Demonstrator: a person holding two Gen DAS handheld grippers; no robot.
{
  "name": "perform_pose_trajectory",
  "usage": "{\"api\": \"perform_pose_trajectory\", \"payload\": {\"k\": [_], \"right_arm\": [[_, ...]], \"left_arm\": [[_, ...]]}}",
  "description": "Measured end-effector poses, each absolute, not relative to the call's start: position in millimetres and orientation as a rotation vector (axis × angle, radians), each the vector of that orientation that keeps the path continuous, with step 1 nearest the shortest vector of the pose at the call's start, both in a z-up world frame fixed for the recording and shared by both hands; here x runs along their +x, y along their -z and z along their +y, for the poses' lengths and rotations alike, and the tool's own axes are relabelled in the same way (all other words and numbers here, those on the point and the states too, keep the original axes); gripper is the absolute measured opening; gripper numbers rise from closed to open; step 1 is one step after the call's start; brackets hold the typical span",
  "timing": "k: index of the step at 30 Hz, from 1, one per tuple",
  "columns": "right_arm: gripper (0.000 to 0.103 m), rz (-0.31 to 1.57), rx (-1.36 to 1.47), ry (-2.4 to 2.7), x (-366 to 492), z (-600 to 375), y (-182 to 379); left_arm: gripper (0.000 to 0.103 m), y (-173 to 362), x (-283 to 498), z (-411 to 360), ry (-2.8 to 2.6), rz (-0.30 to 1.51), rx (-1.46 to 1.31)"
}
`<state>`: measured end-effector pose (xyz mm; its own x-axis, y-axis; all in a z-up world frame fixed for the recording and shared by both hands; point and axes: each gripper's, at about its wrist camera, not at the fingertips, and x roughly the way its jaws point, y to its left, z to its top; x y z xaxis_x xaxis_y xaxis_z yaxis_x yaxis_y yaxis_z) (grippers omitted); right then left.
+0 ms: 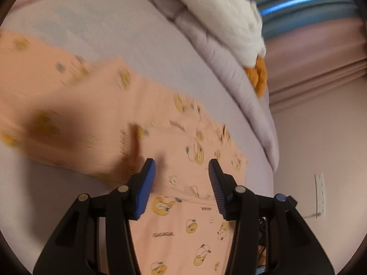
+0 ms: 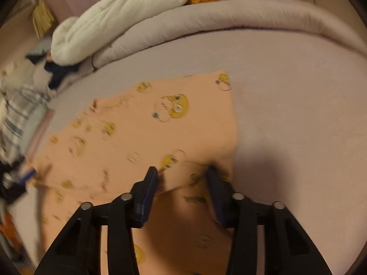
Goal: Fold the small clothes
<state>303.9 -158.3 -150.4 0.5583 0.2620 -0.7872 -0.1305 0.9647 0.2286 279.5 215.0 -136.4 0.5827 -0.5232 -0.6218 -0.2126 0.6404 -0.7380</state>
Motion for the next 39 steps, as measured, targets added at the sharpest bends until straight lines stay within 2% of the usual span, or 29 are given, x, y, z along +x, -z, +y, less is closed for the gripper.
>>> {"api": "perform_pose_trajectory", "payload": {"k": [3,4,6,7,9,10,11,18,21,27,29,30,31,32,33,34,39], "right_arm": [[0.043,0.960,0.090,-0.199,299,-155,148],[0.043,0.963,0.067,-0.179,298,-153,146],[0.043,0.975,0.041,-0.137,300,-153,142],[0.044,0.984,0.043,-0.132,297,-153,139],[0.047,0.981,0.073,-0.172,285,-157,131],[0.052,0.977,0.091,-0.194,281,-160,129],[0.057,0.971,0.115,-0.218,273,-163,125],[0.059,0.943,0.245,-0.298,234,-176,115],[0.059,0.940,0.210,-0.278,227,-169,111],[0.059,0.921,0.222,-0.303,228,-162,100],[0.059,0.914,0.210,-0.313,226,-157,98],[0.059,0.918,0.207,-0.322,226,-156,99],[0.059,0.922,0.205,-0.327,225,-154,99],[0.059,0.925,0.202,-0.329,225,-152,100],[0.059,0.933,0.199,-0.329,224,-152,103],[0.059,0.939,0.199,-0.329,224,-152,105],[0.059,0.950,0.211,-0.334,217,-159,109]], "left_arm": [[0.044,163,294,194,0.187,1.060,-0.838],[0.037,170,293,195,0.176,1.060,-0.852],[0.038,170,283,211,0.193,1.034,-0.937],[0.041,166,276,221,0.188,1.013,-0.952],[0.062,157,257,252,0.117,0.962,-0.940],[0.080,155,249,266,0.079,0.939,-0.948],[0.088,153,235,291,0.018,0.895,-0.984],[0.088,179,153,442,-0.292,0.590,-1.354],[0.088,188,142,470,-0.296,0.513,-1.444],[0.089,193,153,498,-0.299,0.484,-1.466],[0.080,191,155,500,-0.333,0.502,-1.444],[0.071,186,157,498,-0.377,0.539,-1.395],[0.031,180,172,489,-0.410,0.575,-1.354],[0.001,178,179,485,-0.434,0.647,-1.297],[0.006,176,185,481,-0.447,0.686,-1.266],[0.000,172,186,476,-0.454,0.688,-1.233],[0.000,113,211,422,-0.377,0.694,-0.944]]}}
